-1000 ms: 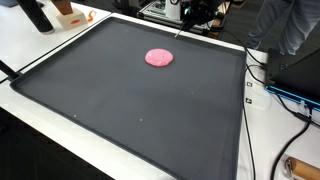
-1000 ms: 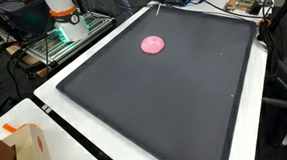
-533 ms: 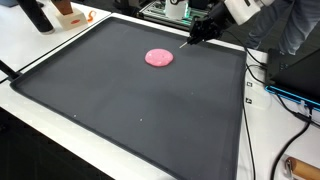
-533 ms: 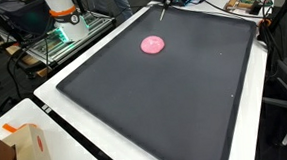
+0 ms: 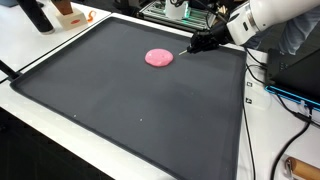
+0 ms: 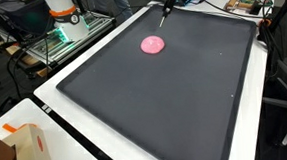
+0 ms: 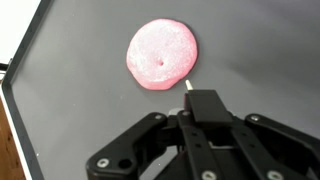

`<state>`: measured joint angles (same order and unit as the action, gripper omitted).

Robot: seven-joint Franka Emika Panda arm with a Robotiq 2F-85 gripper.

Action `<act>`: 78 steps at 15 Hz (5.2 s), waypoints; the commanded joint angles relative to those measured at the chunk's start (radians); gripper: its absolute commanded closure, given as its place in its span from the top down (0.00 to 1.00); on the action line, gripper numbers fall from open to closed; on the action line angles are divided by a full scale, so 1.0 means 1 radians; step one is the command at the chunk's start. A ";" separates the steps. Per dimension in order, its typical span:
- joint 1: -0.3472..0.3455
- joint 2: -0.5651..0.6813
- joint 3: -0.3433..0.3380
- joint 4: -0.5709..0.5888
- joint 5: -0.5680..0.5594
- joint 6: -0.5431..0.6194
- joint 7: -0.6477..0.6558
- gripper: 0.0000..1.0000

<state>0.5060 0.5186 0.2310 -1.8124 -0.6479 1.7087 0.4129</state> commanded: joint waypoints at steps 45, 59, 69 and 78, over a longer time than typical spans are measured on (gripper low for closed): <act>-0.175 -0.201 -0.051 -0.065 0.271 0.152 -0.132 0.03; -0.272 -0.533 -0.047 -0.290 0.393 0.283 -0.317 0.03; -0.284 -0.581 -0.041 -0.346 0.421 0.402 -0.378 0.12; -0.285 -0.593 -0.041 -0.361 0.422 0.408 -0.385 0.12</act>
<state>0.2341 -0.0743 0.1769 -2.1760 -0.2278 2.1198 0.0288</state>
